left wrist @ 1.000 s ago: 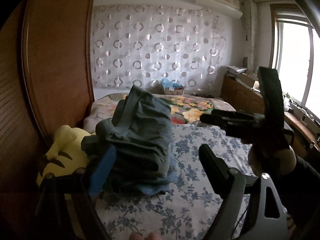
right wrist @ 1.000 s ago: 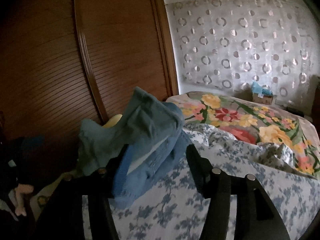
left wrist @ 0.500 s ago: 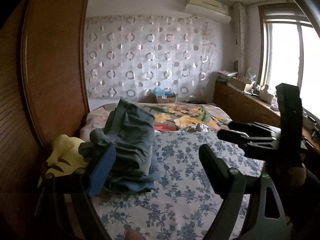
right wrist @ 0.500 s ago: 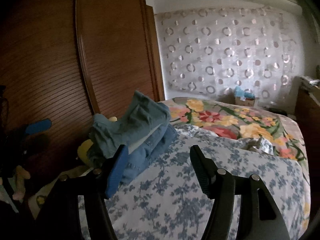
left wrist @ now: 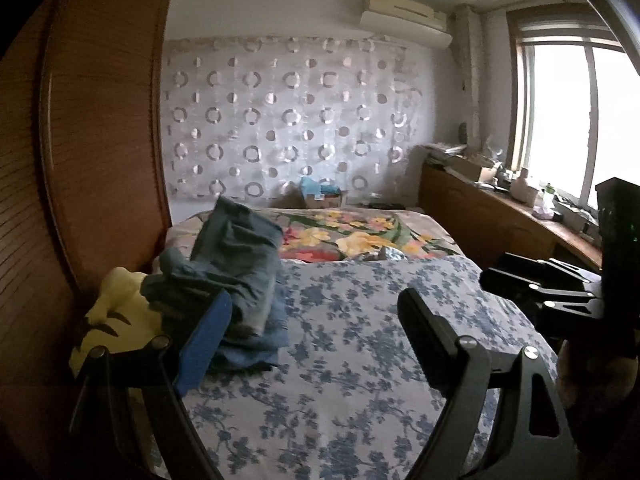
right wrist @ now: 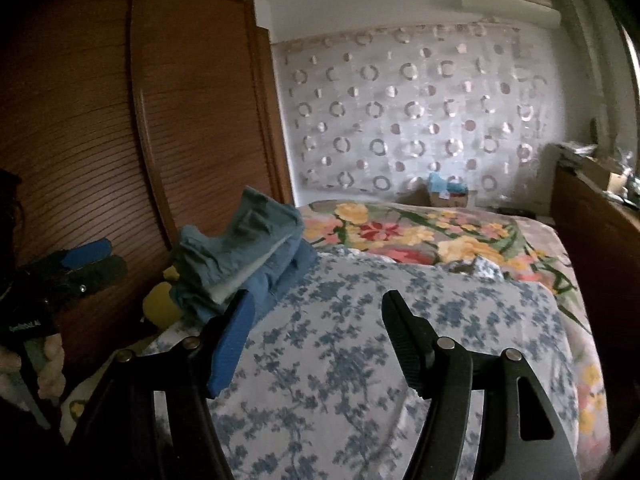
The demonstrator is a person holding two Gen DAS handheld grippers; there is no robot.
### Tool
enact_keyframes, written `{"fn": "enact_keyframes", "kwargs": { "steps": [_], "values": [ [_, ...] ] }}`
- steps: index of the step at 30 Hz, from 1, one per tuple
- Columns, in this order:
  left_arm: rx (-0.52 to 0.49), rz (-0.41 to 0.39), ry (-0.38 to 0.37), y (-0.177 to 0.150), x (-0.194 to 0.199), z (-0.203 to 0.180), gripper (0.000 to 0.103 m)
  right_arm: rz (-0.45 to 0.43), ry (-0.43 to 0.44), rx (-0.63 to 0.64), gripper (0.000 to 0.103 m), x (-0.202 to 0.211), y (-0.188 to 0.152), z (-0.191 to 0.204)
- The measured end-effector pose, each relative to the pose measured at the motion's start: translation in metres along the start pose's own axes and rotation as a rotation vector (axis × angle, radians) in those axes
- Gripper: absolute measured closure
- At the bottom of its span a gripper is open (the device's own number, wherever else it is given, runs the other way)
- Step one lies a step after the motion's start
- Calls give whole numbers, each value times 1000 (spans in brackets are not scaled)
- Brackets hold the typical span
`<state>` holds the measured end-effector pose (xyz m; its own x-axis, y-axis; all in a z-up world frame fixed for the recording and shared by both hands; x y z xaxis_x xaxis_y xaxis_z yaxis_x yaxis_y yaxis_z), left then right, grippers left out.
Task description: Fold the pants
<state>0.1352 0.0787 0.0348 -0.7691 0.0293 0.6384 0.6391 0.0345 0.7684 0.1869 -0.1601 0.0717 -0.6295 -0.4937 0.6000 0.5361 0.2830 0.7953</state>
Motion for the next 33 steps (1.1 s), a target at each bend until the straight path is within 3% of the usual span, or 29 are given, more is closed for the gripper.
{"fn": "enact_keyframes", "kwargs": {
  "steps": [18, 33],
  "values": [
    [-76, 2, -60, -9, 14, -67, 18, -44, -129, -101, 32, 50, -29, 3],
    [-88, -42, -62, 3, 44, -88, 18, -117, -209, -120, 27, 72, -38, 24]
  ]
}}
Point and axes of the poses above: each gripper's, at about its wrist camera, not at the fingertips, and x roughly against the way its jaws point, z to its left, y to its top, the point moved 3 cm from there along -x, roughly the way its jaws point, and after that the axes turned 15 degrees about z, right-handed, at the moved point
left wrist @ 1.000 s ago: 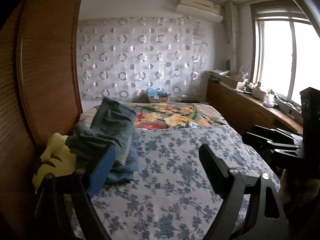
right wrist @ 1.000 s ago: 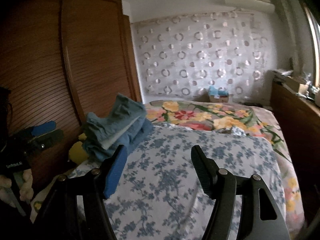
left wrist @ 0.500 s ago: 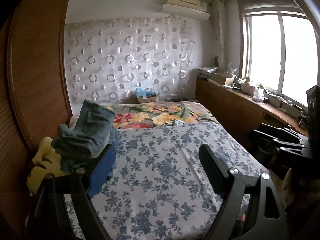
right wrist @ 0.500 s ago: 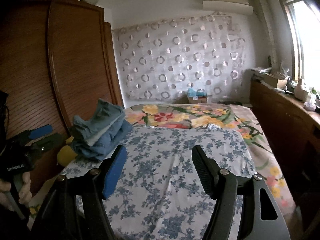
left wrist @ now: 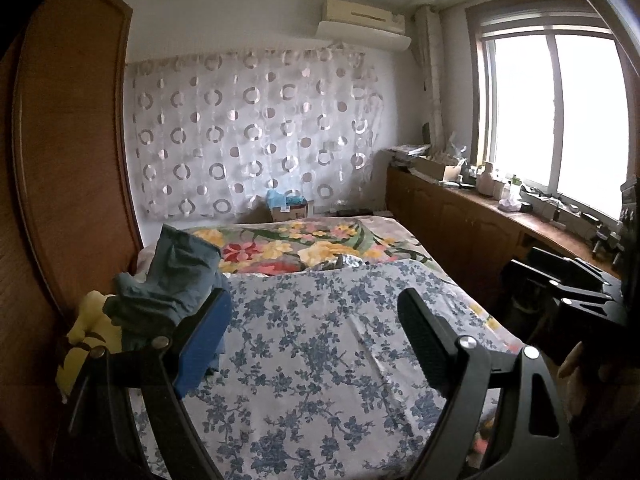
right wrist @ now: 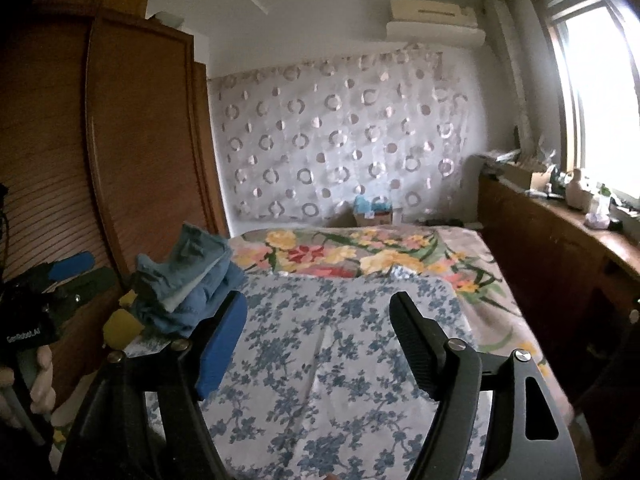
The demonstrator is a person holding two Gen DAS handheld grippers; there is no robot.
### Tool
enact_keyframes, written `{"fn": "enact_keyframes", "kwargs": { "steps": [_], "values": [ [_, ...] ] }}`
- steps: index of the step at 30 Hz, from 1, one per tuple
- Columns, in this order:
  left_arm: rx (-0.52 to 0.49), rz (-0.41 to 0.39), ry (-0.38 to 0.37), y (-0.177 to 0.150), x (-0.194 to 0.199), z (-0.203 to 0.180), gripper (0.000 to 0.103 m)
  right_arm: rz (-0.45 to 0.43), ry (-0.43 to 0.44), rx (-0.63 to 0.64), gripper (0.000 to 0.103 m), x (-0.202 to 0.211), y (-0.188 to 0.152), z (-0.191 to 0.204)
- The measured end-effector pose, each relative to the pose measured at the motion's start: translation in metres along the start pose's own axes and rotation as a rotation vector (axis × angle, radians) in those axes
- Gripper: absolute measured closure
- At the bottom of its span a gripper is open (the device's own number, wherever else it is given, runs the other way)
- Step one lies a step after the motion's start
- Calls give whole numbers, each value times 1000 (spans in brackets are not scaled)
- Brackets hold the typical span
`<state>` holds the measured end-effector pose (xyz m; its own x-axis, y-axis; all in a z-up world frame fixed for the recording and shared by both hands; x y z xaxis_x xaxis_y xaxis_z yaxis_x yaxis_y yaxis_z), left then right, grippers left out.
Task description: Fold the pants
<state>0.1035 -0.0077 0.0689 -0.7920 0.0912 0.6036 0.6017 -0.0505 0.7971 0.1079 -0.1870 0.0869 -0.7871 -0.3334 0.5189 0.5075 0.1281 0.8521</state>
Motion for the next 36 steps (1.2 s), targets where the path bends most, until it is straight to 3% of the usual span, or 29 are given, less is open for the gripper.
{"fn": "enact_keyframes", "kwargs": {
  "steps": [11, 36],
  "values": [
    [25, -38, 10, 4, 24, 1, 18, -51, -41, 8, 22, 18, -13, 14],
    [39, -20, 21, -1, 19, 9, 18, -41, -37, 16, 20, 17, -14, 7]
  ]
}}
Point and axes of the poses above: each gripper's, at about its wrist camera, not at the fingertips, and x roughly against the way its jaws point, z to its left, y to its top, the point moved 3 cm from there along -x, roughly the way its jaws point, and after that the axes turned 15 degrees about z, right-handed, at the moved point
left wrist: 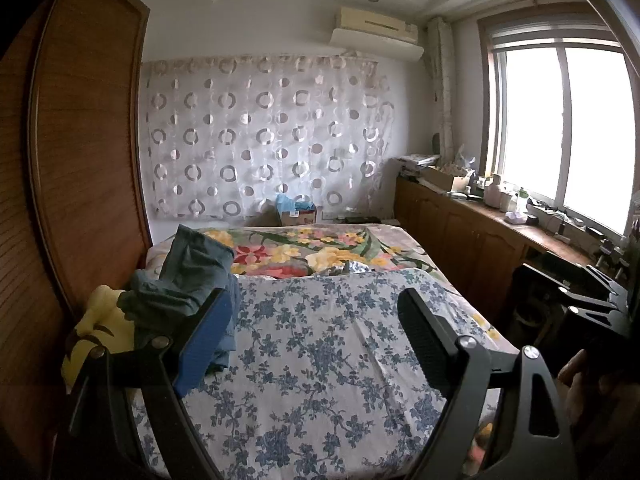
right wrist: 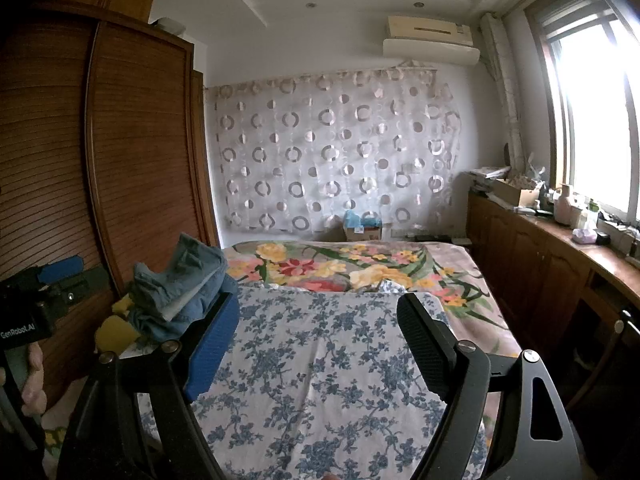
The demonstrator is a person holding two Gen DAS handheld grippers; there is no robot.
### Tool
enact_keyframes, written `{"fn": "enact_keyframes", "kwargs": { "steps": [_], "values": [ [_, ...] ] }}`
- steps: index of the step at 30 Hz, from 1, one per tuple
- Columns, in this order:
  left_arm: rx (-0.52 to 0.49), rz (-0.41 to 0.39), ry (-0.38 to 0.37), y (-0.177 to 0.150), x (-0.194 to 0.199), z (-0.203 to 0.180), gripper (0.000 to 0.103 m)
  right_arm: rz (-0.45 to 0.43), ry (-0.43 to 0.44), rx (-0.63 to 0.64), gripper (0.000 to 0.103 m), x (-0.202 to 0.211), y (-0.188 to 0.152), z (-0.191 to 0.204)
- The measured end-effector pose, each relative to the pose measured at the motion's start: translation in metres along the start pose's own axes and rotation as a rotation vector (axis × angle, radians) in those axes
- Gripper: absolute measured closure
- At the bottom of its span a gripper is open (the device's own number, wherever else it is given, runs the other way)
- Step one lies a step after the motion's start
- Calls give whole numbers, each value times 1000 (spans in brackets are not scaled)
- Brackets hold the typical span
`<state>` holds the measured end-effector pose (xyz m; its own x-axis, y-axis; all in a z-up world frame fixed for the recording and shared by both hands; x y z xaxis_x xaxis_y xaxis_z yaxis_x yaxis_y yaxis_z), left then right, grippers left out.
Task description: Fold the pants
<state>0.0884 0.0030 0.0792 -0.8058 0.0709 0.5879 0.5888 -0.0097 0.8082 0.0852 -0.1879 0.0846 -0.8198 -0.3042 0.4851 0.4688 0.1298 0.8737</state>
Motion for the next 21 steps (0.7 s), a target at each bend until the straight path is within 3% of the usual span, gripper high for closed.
{"fn": "enact_keyframes", "kwargs": {
  "steps": [21],
  "values": [
    [-3, 2, -1, 0, 1, 1, 18, 0, 5, 4, 20, 0, -1, 3]
  ]
}}
Point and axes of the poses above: each gripper's, at about its wrist camera, not at the fingertips, and x roughly against the way its jaws point, z to its left, y to its top, the point moved 3 cm from there along -x, roughly the way its jaws point, and after that the axes turned 15 degrees about z, right-handed, at the moved point
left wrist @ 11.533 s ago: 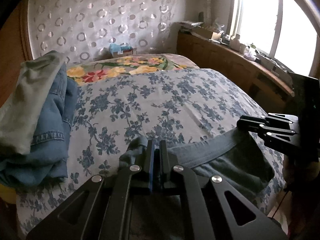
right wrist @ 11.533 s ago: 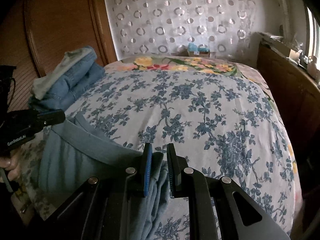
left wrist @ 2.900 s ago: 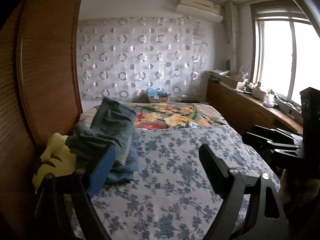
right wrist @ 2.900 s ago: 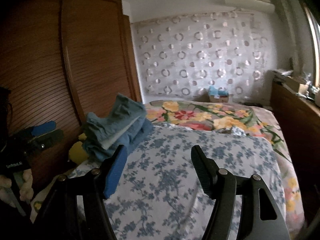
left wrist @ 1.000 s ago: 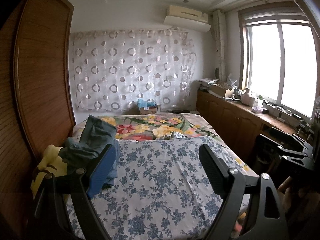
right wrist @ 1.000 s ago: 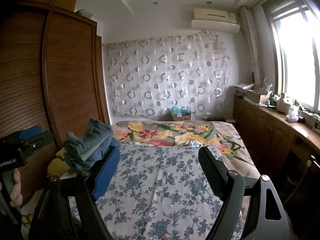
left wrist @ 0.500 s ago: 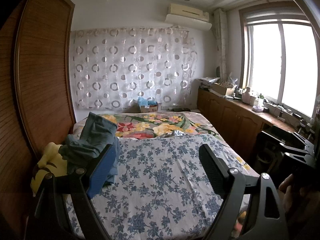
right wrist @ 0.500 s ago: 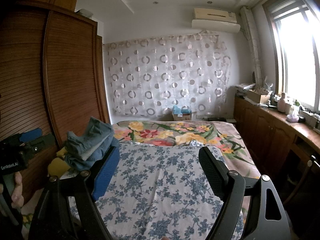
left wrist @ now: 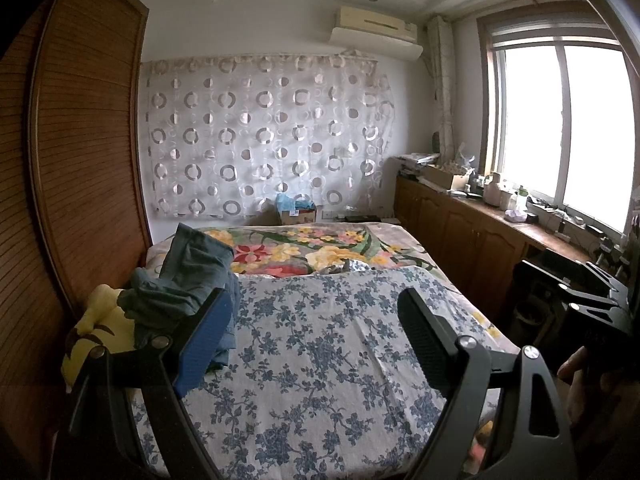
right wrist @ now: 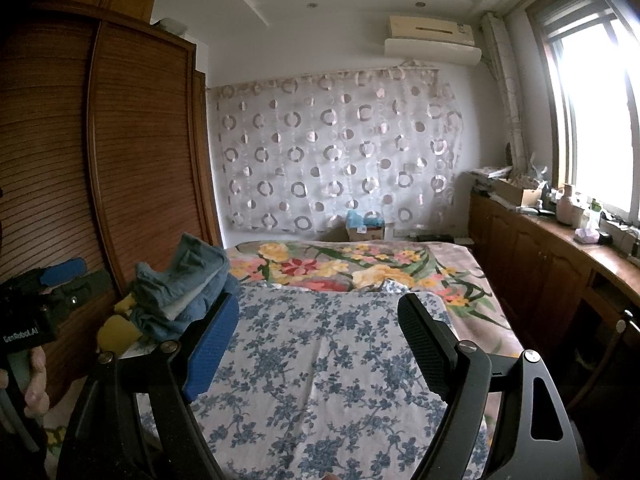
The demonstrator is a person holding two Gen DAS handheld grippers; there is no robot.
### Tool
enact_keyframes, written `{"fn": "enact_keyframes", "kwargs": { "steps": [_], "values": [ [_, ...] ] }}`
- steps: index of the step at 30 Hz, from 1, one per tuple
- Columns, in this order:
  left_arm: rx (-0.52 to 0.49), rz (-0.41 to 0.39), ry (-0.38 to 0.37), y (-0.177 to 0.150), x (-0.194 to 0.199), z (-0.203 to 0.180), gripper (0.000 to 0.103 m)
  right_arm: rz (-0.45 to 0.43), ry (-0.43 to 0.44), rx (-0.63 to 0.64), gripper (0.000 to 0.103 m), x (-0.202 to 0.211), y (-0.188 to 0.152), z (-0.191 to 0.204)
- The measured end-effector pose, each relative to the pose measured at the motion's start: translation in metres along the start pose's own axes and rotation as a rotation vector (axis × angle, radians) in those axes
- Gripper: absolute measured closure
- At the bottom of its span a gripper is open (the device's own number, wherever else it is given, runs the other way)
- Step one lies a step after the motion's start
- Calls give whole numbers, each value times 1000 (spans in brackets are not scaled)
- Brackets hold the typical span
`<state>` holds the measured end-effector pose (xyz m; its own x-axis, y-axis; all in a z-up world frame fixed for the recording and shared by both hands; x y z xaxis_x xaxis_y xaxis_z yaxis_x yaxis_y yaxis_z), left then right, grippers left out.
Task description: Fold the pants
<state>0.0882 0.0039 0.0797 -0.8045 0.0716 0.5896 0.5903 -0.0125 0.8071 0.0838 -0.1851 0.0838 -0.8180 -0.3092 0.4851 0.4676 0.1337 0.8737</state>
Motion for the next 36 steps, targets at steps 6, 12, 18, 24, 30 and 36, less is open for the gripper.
{"fn": "enact_keyframes", "kwargs": {
  "steps": [6, 12, 18, 24, 30, 36],
  "values": [
    [2, -1, 0, 0, 0, -1, 18, -4, 1, 1, 20, 1, 0, 1],
    [2, -1, 0, 1, 0, -1, 18, -6, 1, -2, 19, 1, -1, 2],
    [2, -1, 0, 1, 0, -1, 18, -2, 1, -5, 19, 1, -1, 3],
    [2, -2, 1, 1, 1, -1, 18, -3, 1, -4, 19, 1, -1, 3],
    [1, -3, 1, -1, -1, -2, 18, -8, 5, -5, 19, 1, 0, 2],
    [1, -4, 2, -1, -1, -2, 18, -6, 4, -4, 19, -1, -1, 2]
  ]
}}
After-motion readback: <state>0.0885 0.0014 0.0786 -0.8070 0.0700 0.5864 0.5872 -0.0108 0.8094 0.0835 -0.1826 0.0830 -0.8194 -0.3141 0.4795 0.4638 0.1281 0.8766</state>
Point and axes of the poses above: each gripper's, at about its wrist camera, not at the fingertips, and x roughly against the way its jaws point, z to its left, y to its top, the point moved 3 cm from there along -x, roughly the way its jaws point, and after that the axes turned 15 degrees about z, right-handed, at the moved point
